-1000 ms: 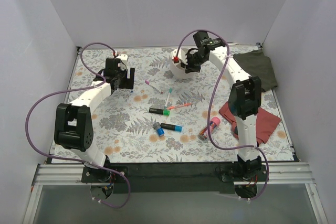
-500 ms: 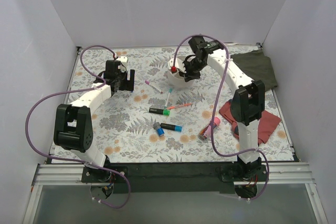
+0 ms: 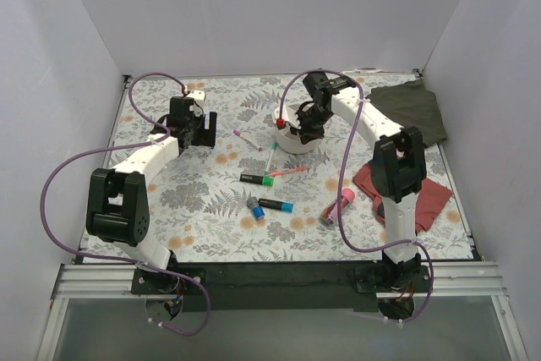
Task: Sort the stationery into containers
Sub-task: Move the storage box to the center of the board.
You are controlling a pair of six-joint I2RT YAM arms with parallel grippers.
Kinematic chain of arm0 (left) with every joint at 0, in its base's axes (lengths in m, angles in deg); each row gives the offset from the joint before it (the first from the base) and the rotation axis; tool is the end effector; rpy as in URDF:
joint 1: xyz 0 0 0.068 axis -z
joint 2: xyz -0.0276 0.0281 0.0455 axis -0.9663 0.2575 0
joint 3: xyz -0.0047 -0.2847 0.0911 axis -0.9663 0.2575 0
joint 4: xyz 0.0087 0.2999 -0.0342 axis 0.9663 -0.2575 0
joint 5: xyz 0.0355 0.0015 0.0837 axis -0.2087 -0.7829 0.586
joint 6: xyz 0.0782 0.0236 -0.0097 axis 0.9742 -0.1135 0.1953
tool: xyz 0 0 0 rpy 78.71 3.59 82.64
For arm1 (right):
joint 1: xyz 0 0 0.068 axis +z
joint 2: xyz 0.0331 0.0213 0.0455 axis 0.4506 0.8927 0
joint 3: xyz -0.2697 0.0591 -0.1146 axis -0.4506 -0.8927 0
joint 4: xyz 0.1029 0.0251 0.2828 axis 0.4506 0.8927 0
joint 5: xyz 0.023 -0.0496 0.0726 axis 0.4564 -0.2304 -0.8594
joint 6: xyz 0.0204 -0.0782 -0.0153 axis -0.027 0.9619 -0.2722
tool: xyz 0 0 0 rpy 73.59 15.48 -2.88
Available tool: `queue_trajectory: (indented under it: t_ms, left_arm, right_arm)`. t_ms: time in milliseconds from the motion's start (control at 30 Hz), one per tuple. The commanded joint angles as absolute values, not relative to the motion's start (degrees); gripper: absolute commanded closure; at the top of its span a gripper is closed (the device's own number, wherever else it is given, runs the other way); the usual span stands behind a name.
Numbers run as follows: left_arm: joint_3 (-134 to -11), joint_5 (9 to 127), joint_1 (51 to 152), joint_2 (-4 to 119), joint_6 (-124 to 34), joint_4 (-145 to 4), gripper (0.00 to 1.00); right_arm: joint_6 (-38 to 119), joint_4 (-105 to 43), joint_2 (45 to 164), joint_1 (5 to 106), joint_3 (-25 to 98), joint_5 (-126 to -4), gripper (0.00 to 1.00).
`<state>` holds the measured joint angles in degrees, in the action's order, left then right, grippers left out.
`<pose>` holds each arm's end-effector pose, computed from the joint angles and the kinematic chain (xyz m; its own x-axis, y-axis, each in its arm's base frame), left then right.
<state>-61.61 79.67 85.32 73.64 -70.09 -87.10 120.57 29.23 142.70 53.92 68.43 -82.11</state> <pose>0.4052 -0.0685 0.2071 -0.6359 -0.4963 -0.5911 -0.3129 0.8658 -0.3904 0.4302 0.2536 0.2328 0.2597 -0.8486 -0.4609 -0.9643 -0.2017 -0.1719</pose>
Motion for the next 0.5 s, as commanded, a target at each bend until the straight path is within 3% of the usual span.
queue_trajectory:
  t_ms: [0, 233, 467]
  left_arm:
    - [-61.5, 79.8, 85.4, 70.0, -69.8, -87.0, 0.2]
    - [-61.6, 79.9, 85.4, 70.0, -69.9, -87.3, 0.18]
    - [-62.9, 79.6, 85.4, 71.1, -70.2, -87.3, 0.16]
  right_arm:
    - [120.0, 25.3, 138.9, 54.0, 68.0, -83.1, 0.99]
    - [118.8, 25.4, 136.6, 54.0, 66.9, -81.9, 0.6]
    - [117.1, 24.5, 132.8, 54.0, 64.1, -81.9, 0.52]
